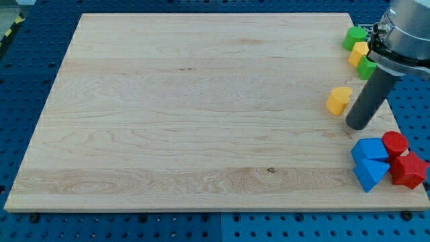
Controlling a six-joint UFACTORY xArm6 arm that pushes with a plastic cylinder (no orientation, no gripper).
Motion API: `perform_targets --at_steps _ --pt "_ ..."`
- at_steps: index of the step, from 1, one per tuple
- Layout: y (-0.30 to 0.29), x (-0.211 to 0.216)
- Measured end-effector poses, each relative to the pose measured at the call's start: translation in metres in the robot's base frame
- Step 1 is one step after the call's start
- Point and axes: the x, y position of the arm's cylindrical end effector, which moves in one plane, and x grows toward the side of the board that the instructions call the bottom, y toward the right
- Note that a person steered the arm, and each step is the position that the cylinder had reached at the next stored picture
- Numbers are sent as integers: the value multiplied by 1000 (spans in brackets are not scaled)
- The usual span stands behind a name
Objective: Push the yellow heart towards the center
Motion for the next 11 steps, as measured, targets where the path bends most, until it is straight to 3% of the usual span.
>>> perform_targets --at_steps 5,11 --pt "-5 -39" --pt "-105 -76"
